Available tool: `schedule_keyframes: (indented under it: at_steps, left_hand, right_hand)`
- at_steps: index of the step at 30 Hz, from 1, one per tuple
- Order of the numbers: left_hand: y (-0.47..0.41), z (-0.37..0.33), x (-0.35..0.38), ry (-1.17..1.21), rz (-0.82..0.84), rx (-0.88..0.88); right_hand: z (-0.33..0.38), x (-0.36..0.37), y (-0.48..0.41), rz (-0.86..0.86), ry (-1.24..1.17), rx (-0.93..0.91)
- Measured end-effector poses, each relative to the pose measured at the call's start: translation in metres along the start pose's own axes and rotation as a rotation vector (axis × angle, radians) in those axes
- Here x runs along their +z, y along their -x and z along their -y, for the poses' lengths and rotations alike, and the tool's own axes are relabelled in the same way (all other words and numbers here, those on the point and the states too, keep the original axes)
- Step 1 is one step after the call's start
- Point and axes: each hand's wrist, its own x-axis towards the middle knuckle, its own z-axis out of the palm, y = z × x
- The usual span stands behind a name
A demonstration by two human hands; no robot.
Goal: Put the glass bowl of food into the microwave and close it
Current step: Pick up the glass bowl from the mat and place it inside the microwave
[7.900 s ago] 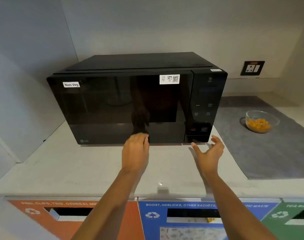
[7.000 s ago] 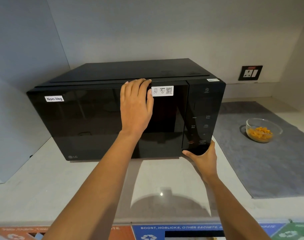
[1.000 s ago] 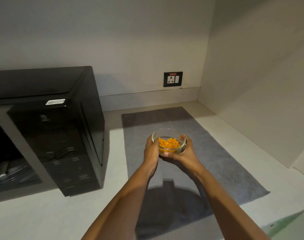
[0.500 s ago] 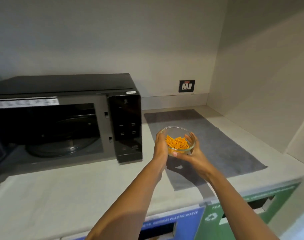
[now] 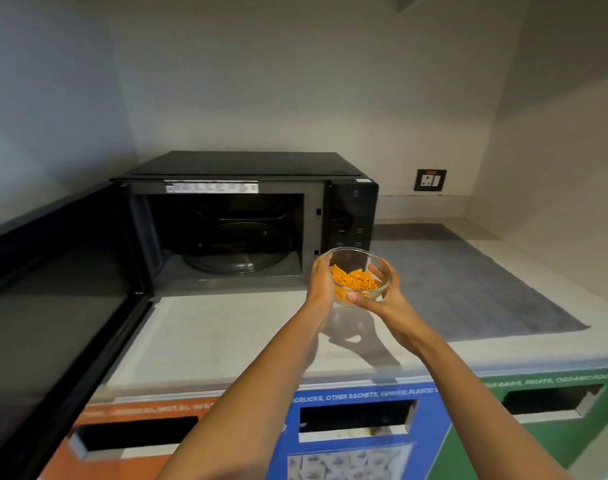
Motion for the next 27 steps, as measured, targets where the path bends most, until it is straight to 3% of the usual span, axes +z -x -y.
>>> schedule_keyframes:
  at_steps: [12,27]
  left_hand:
    - [-0.046,-0.042,-0.109,0.032,-0.232,0.035]
    - [-0.146,-0.055,-0.171,0.048,-0.414,0.06]
  right_hand:
    - [0.006,0.103,-0.083,0.246,-0.079,-0.026]
    - [-0.013,0.164,-0.208,0.32,0.013,-0.009]
